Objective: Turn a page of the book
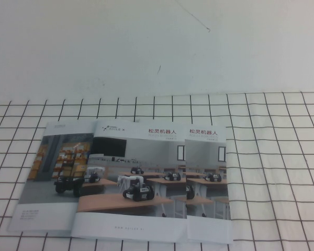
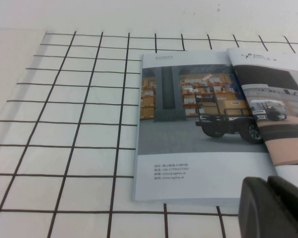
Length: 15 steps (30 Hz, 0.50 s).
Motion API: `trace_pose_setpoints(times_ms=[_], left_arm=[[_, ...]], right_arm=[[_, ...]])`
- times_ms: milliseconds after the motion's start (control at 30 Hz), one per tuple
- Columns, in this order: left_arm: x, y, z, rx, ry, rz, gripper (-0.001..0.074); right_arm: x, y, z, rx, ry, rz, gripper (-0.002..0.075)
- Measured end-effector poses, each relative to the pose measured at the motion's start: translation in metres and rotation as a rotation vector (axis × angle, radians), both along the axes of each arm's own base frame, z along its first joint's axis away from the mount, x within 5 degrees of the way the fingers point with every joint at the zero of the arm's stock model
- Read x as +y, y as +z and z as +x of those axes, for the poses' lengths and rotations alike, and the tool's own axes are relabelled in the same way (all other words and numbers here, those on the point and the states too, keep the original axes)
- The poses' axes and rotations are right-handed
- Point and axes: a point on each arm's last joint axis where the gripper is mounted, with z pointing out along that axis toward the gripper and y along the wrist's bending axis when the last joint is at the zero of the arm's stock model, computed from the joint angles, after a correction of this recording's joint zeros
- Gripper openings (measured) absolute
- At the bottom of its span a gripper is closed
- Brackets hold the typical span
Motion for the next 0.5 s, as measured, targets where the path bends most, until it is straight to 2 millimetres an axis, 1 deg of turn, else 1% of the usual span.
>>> trace_pose_setpoints(times_ms=[333, 433, 500], left_arm=[[0.0002, 0.0, 0.0, -0.001, -0.001, 0.01, -0.0002], [0.0028, 0.001, 0.0006, -0.023, -0.007, 0.133, -0.0002], [0.0045, 0.0035, 0.0019, -0.069, -0.007, 0.208, -0.0002]], right_arm=[[-0.0002, 0.0, 0.0, 0.0, 0.0, -0.004, -0.0002], [-0.0003, 0.0008, 0.0003, -0.008, 0.001, -0.01, -0.0002], [0.0004, 0.0038, 0.0015, -0.045, 0.008, -0.01, -0.0002]])
